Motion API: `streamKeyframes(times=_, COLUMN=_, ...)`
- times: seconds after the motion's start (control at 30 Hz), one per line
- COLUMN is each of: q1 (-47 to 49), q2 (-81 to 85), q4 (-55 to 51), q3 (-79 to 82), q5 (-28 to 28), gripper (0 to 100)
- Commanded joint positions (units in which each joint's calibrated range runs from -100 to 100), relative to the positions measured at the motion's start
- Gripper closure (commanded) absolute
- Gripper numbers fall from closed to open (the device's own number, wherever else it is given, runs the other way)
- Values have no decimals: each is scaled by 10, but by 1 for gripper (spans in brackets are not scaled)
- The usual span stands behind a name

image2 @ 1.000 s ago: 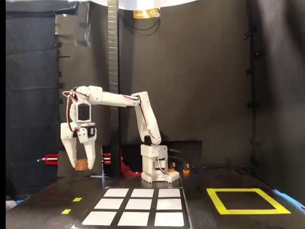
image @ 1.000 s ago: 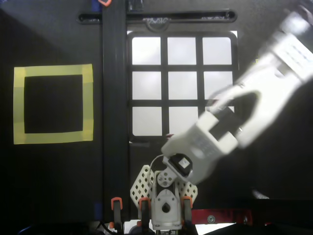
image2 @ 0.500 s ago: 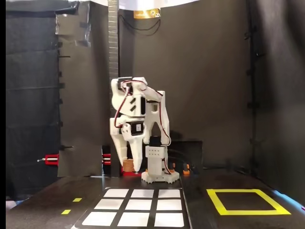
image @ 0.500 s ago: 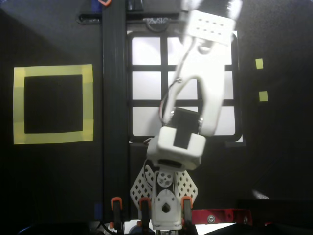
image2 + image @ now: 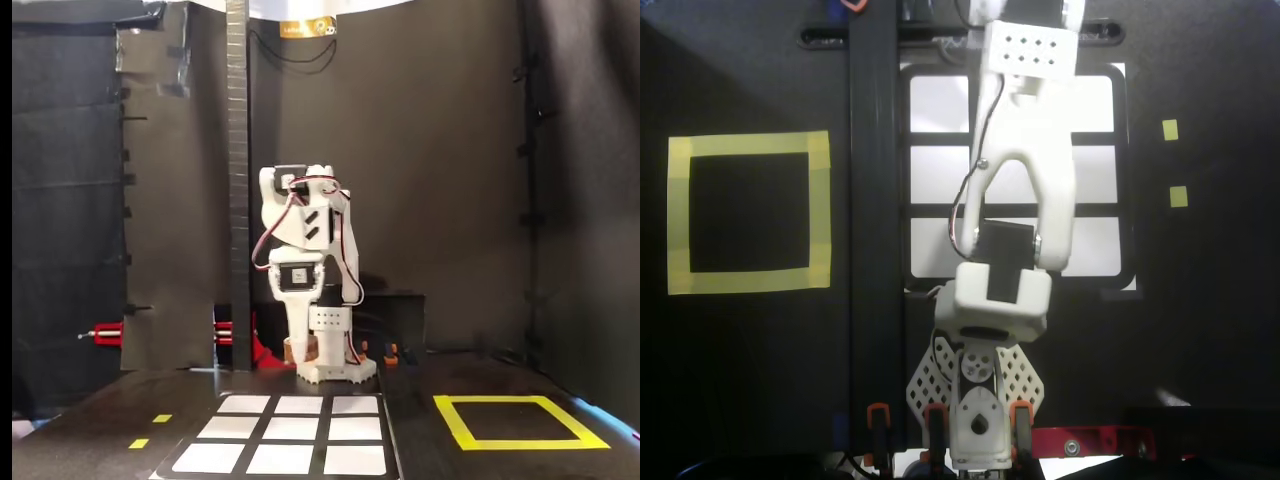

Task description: Pick and place at Grid spot 1

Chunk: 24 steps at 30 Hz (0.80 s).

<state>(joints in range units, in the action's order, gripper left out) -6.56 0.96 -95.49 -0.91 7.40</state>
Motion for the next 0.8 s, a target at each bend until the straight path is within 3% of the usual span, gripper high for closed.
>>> streamKeyframes(times=0.0, q1=15, q2=26, q4=21, q3=1, q5=0, gripper=85)
streamKeyframes(times=0.33, q1=123, q2=-77, q4=141, q3=1, q5=-67, gripper=85)
streamKeyframes(times=0.77, q1=145, q2=-218, q4=234, q3=3, q5=-73, gripper=85)
